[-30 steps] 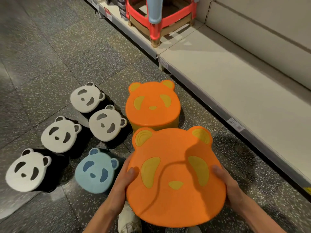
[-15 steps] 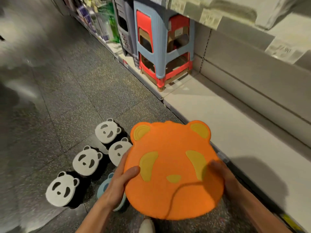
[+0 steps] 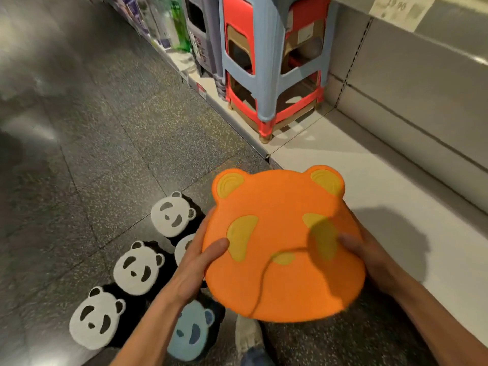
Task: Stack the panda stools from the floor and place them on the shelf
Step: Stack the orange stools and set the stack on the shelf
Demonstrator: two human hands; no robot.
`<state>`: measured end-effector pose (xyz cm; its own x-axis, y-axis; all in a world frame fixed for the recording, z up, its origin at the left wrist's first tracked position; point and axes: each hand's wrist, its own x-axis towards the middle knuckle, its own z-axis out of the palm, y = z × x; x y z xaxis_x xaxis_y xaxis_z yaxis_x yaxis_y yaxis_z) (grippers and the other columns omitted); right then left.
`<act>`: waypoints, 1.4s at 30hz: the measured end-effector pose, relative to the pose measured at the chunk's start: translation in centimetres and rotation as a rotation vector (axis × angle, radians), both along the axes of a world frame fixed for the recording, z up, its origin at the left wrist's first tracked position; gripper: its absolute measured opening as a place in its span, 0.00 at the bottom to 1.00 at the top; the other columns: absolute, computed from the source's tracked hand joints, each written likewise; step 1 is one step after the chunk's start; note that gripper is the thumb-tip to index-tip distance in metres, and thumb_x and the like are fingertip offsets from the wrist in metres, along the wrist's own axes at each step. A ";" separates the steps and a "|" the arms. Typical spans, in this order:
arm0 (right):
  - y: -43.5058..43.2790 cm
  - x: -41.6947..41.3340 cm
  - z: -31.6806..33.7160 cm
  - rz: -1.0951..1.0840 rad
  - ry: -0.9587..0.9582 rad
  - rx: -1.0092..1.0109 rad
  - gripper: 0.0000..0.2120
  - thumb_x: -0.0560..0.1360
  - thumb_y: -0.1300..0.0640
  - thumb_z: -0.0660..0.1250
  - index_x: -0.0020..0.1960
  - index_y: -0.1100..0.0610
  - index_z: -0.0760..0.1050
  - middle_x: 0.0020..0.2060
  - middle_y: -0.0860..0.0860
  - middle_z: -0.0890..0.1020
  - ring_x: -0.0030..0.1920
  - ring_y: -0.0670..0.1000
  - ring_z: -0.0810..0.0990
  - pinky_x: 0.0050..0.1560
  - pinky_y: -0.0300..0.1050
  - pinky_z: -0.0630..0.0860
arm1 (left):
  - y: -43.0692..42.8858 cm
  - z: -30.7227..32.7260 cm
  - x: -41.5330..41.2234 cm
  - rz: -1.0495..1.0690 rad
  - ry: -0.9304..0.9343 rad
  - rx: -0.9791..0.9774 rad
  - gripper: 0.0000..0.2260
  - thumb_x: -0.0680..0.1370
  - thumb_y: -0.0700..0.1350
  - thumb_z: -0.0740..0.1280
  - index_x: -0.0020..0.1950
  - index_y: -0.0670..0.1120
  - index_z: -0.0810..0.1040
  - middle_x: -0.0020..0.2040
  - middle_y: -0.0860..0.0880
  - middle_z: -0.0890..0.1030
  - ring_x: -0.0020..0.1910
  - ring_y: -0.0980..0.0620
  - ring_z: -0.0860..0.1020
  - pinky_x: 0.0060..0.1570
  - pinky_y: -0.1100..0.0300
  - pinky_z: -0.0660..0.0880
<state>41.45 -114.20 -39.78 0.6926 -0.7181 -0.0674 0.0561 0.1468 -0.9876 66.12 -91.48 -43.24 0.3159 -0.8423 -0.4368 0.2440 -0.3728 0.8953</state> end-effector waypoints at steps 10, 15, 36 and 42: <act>-1.6 -2.1 -9.8 -0.083 0.267 0.362 0.39 0.64 0.32 0.80 0.72 0.35 0.74 0.67 0.52 0.83 0.63 0.58 0.84 0.54 0.49 0.84 | -7.0 -5.5 5.9 -0.062 0.042 0.045 0.38 0.74 0.63 0.78 0.81 0.69 0.64 0.78 0.54 0.75 0.75 0.46 0.76 0.74 0.36 0.70; -2.3 -0.4 -13.9 -0.115 0.339 0.445 0.43 0.65 0.37 0.80 0.76 0.41 0.69 0.65 0.52 0.84 0.61 0.57 0.85 0.52 0.47 0.84 | -7.9 -9.8 6.8 -0.032 0.060 0.108 0.38 0.73 0.64 0.79 0.80 0.70 0.65 0.77 0.55 0.76 0.75 0.46 0.76 0.73 0.37 0.71; -1.9 1.1 -28.3 0.008 0.381 0.313 0.37 0.62 0.26 0.76 0.68 0.18 0.65 0.61 0.29 0.81 0.59 0.36 0.83 0.50 0.30 0.80 | -6.0 -25.3 5.2 0.210 0.253 0.158 0.39 0.70 0.58 0.82 0.79 0.52 0.73 0.71 0.42 0.82 0.67 0.37 0.82 0.57 0.48 0.84; -1.4 -0.4 -30.2 -0.021 0.360 0.489 0.56 0.49 0.20 0.77 0.73 0.40 0.69 0.61 0.43 0.86 0.56 0.44 0.86 0.53 0.44 0.82 | -5.3 -25.6 4.8 0.213 0.409 0.209 0.47 0.66 0.72 0.78 0.79 0.50 0.72 0.72 0.44 0.81 0.69 0.42 0.81 0.64 0.47 0.82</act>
